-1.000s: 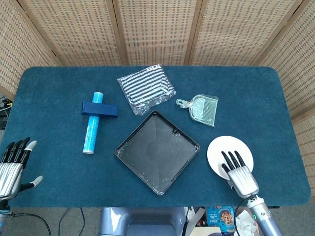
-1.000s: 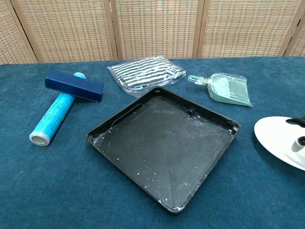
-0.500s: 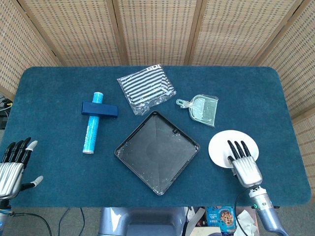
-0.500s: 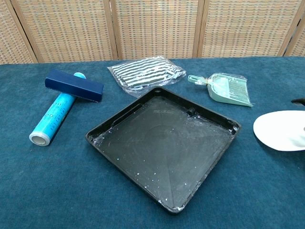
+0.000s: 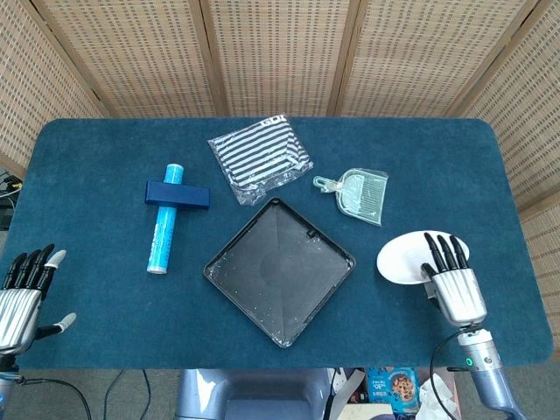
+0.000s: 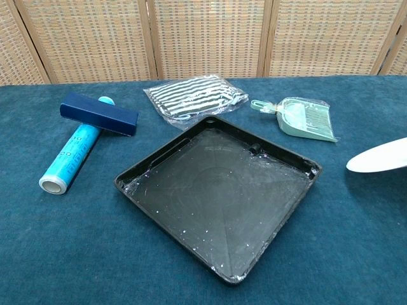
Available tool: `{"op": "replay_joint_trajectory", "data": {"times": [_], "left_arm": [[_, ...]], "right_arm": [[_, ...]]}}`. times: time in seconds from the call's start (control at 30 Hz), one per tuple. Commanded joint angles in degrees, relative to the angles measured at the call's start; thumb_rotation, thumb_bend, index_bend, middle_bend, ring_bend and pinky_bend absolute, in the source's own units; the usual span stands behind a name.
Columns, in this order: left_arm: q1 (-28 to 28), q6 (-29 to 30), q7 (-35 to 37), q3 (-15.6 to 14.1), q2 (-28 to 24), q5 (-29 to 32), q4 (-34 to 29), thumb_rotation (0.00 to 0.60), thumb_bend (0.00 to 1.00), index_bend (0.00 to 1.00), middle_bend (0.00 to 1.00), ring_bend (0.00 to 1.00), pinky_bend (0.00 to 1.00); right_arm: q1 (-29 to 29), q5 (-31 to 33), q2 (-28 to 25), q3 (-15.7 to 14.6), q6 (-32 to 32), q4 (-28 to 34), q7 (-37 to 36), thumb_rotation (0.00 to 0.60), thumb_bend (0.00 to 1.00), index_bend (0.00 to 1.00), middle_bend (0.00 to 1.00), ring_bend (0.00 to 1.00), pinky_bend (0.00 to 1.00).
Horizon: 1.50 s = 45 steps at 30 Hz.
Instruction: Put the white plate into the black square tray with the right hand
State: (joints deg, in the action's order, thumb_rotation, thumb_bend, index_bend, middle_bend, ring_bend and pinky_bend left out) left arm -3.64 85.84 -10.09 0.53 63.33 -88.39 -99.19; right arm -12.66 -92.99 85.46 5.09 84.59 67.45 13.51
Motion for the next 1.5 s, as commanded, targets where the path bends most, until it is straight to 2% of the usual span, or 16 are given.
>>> {"op": "replay_joint_trajectory", "data": {"times": [0.03,0.2,0.33,0.53,0.73,0.93,1.1,1.3,1.43,1.47,1.5], "left_arm": [[0.01,0.05,0.15,-0.02,-0.10,-0.05,-0.05,0.600,0.00,0.00,0.00,0.00,0.00],[0.09,0.19,0.46,-0.10,-0.28,-0.13,-0.11,0.600,0.00,0.00,0.00,0.00,0.00],[0.04,0.15,0.69,-0.10,-0.45,-0.18,-0.18,0.600,0.00,0.00,0.00,0.00,0.00],[-0.32,-0.50,1.57,0.34,-0.72,0.76,0.00,0.600,0.00,0.00,0.00,0.00,0.00],[-1.05,-2.01,2.07,1.14,-0.74,2.80,0.43,0.600,0.00,0.00,0.00,0.00,0.00],[-2.28,-4.74,1.44,1.54,-0.26,4.87,1.06,0.600,0.00,0.00,0.00,0.00,0.00],[-3.44,-6.85,0.80,2.19,0.28,6.83,1.54,0.600,0.00,0.00,0.00,0.00,0.00],[-4.70,-9.23,0.19,2.73,0.75,9.07,2.13,0.600,0.00,0.00,0.00,0.00,0.00],[-5.09,-9.84,-0.11,3.01,0.95,10.16,2.33,0.600,0.00,0.00,0.00,0.00,0.00],[-5.16,-9.90,-0.16,3.08,0.98,10.36,2.36,0.600,0.00,0.00,0.00,0.00,0.00],[-5.18,-9.94,-0.20,3.08,1.00,10.52,2.38,0.600,0.00,0.00,0.00,0.00,0.00]], "right_arm": [[0.19,-1.39,-3.59,1.05,3.15,3.72,-0.80,0.600,0.53,0.69,0.00,0.00,0.00],[-0.92,-4.57,-8.48,2.30,6.07,10.54,1.47,0.600,0.52,0.69,0.00,0.00,0.00],[-3.55,-6.62,-11.32,3.89,5.07,16.22,3.60,0.600,0.53,0.69,0.00,0.00,0.00],[-10.95,-7.60,-13.57,7.87,-2.25,23.16,8.25,0.600,0.52,0.69,0.00,0.00,0.00],[-19.80,-5.95,-12.20,11.23,-12.31,24.47,8.26,0.600,0.53,0.69,0.00,0.00,0.00],[-30.27,-6.10,-8.31,12.61,-21.90,20.60,-2.32,0.600,0.52,0.69,0.00,0.00,0.00],[-36.49,-7.97,-2.84,11.23,-25.36,14.83,-7.16,0.600,0.52,0.69,0.03,0.00,0.00],[-40.85,-7.71,4.98,10.11,-26.54,8.73,-6.94,0.600,0.52,0.69,0.03,0.00,0.00],[-42.53,-7.22,8.18,9.13,-27.33,5.41,-6.80,0.600,0.52,0.69,0.03,0.00,0.00],[-42.82,-7.10,8.87,8.81,-27.38,4.65,-7.01,0.600,0.51,0.69,0.03,0.00,0.00],[-42.99,-6.94,9.42,8.47,-27.37,3.99,-7.29,0.600,0.46,0.69,0.03,0.00,0.00]]}}
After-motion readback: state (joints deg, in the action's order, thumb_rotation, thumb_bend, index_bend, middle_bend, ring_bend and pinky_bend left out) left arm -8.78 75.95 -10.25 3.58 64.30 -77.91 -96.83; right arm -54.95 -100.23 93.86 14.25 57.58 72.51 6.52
